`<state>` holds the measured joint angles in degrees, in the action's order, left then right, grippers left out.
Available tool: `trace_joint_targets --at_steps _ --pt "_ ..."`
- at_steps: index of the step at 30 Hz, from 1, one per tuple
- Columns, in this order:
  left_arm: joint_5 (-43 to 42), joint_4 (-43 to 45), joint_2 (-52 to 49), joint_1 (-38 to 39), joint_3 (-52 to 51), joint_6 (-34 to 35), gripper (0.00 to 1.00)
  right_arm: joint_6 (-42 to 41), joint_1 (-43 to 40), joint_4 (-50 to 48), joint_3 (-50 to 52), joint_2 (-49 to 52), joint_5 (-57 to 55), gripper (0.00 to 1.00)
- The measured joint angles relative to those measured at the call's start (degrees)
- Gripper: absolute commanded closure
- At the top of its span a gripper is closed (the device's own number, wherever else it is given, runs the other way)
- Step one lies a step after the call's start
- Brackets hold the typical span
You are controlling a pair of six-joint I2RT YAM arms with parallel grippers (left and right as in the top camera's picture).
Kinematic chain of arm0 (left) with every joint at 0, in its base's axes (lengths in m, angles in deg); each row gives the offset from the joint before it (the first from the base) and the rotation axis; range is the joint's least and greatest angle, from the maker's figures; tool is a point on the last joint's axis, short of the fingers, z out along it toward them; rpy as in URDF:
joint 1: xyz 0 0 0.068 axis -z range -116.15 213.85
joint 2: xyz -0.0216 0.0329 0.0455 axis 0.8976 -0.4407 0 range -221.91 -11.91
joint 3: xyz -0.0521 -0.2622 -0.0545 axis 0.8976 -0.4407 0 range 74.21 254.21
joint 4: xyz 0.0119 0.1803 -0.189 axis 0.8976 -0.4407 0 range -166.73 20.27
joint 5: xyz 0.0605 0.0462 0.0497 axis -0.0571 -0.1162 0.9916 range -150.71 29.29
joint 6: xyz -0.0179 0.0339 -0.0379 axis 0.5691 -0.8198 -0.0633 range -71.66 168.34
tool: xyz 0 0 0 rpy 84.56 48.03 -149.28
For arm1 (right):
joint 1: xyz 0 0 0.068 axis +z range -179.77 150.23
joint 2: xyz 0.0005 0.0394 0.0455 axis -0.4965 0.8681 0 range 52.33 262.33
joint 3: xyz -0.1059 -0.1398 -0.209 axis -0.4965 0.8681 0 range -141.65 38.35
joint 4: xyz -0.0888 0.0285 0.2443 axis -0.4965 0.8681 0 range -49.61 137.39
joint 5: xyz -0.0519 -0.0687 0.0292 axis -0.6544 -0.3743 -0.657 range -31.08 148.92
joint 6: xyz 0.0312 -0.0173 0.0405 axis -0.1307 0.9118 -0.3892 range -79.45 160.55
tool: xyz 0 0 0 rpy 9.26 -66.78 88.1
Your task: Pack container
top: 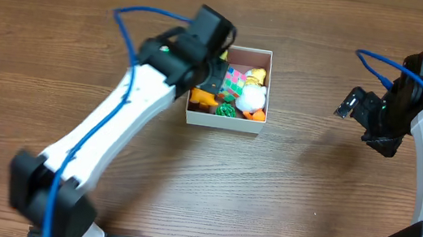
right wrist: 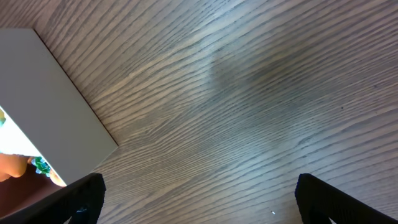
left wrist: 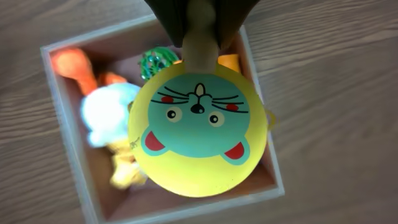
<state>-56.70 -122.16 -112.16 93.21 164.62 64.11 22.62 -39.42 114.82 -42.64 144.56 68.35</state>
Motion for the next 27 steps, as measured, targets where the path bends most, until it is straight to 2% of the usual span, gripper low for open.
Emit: trace_joint_targets --at_steps 2,5,9,10,11,15,20,25,26,27 --pt "-0.6 1.5 -4.5 0.1 -0.6 0.8 0.82 0.0 0.0 0.2 0.0 0.0 0.0 0.00" --pt "-2.4 3.2 -9.8 0.1 -1.4 1.9 0.53 0.0 0.0 0.2 0.0 0.0 0.0 0.00" --pt "-4.3 3.8 -11.8 0.1 -1.7 2.5 0.29 0.0 0.0 0.2 0.0 0.0 0.0 0.00" --pt "-4.5 3.3 -11.5 0.1 -1.5 2.7 0.03 0.0 0.0 0.2 0.0 0.0 0.0 0.00" --pt "-4.6 2.3 -11.2 0.1 -1.1 2.6 0.00 0.1 0.0 0.1 0.0 0.0 0.0 0.00" --pt "-4.2 -6.4 -9.3 0.0 4.7 3.0 0.00 1.5 0.0 0.2 0.0 0.0 0.0 0.00" --pt "2.5 -20.0 -1.8 0.0 16.9 3.2 0.00 2.3 0.0 2.8 -0.5 -2.8 0.4 0.00" --pt "11.5 -34.9 11.4 0.0 25.0 6.9 0.00 5.2 0.0 3.0 -3.5 -15.7 3.0 0.00" --pt "13.0 -37.0 14.1 0.0 25.6 8.2 0.00 6.0 0.0 3.2 -6.3 -23.0 4.4 0.00" --pt "13.9 -38.6 16.4 0.0 25.8 9.1 0.00 6.6 0.0 3.0 -7.4 -26.1 4.9 0.00"
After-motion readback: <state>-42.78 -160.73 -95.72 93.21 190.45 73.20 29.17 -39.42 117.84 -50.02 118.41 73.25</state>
